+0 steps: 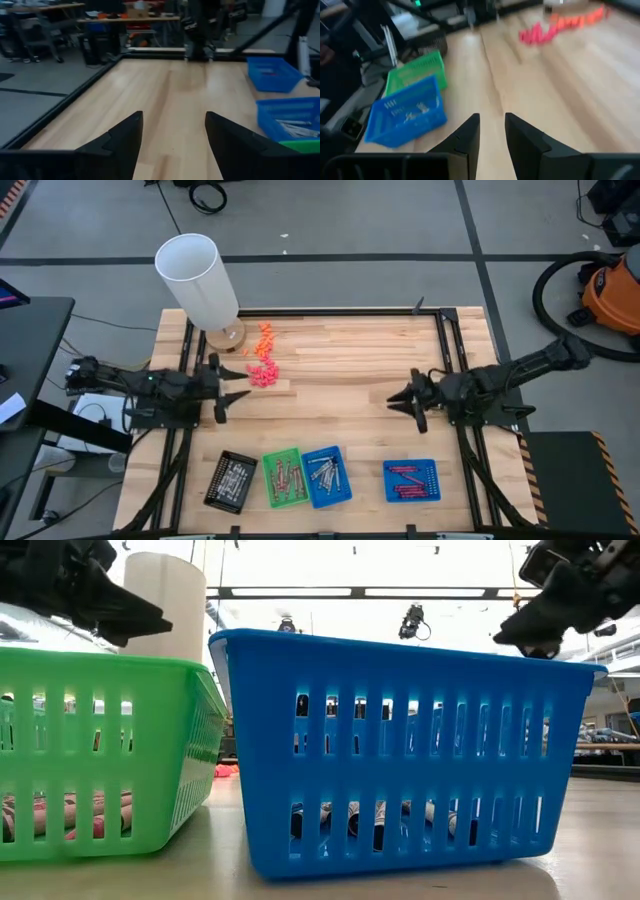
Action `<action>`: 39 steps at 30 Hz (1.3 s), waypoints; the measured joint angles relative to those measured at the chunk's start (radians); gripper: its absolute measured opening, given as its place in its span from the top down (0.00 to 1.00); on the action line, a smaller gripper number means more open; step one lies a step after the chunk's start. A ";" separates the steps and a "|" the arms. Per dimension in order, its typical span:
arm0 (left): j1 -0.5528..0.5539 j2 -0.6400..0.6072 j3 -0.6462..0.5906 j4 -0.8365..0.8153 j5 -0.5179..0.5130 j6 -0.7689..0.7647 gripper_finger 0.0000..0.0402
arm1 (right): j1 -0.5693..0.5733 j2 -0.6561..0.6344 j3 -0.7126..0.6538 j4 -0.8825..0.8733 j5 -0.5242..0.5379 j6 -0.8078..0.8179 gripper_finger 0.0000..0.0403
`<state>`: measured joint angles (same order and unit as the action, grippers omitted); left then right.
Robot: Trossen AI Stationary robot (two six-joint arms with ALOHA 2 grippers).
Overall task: Sort crayons
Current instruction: Return to Home Position
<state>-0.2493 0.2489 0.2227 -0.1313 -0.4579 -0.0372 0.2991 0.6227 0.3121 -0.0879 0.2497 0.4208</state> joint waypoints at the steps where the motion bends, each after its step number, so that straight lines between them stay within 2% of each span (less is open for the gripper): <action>1: 0.009 -0.031 -0.003 -0.023 -0.007 0.000 0.44 | -0.023 -0.025 -0.008 0.013 -0.017 -0.031 0.75; 4: 0.033 -0.112 -0.003 -0.083 -0.033 -0.003 0.49 | -0.097 -0.104 -0.028 0.034 -0.075 -0.102 0.75; 9: 0.065 -0.209 -0.003 -0.144 -0.052 -0.019 0.56 | -0.208 -0.225 -0.071 0.039 -0.095 -0.187 0.75; 13: 0.080 -0.234 -0.003 -0.153 -0.098 -0.057 0.60 | -0.284 -0.316 -0.098 0.036 -0.158 -0.208 0.75; 18: 0.085 -0.237 -0.003 -0.142 -0.155 -0.093 0.66 | -0.342 -0.428 -0.100 0.026 -0.165 -0.247 0.75; 21: 0.084 -0.241 -0.039 -0.055 -0.152 -0.060 0.70 | -0.364 -0.492 -0.100 0.025 -0.166 -0.275 0.75; 25: 0.084 -0.245 -0.146 0.101 -0.131 -0.010 0.75 | -0.375 -0.570 -0.100 0.009 -0.173 -0.290 0.75; 29: 0.084 -0.245 -0.192 0.161 -0.120 0.021 0.80 | -0.374 -0.622 -0.099 0.006 -0.173 -0.265 0.75; 31: 0.084 -0.245 -0.204 0.174 -0.082 0.022 0.83 | -0.374 -0.620 -0.102 -0.010 -0.172 -0.235 0.75; 35: 0.084 -0.245 -0.209 0.183 0.020 0.007 0.88 | -0.374 -0.620 -0.163 0.023 -0.111 -0.138 0.75; 39: 0.084 -0.245 -0.210 0.181 0.085 -0.001 0.92 | -0.374 -0.621 -0.215 0.055 0.077 -0.079 0.75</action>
<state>-0.1654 0.0040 0.0132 0.0494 -0.3731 -0.0386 -0.0753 0.0017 0.0971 -0.0333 0.3264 0.3423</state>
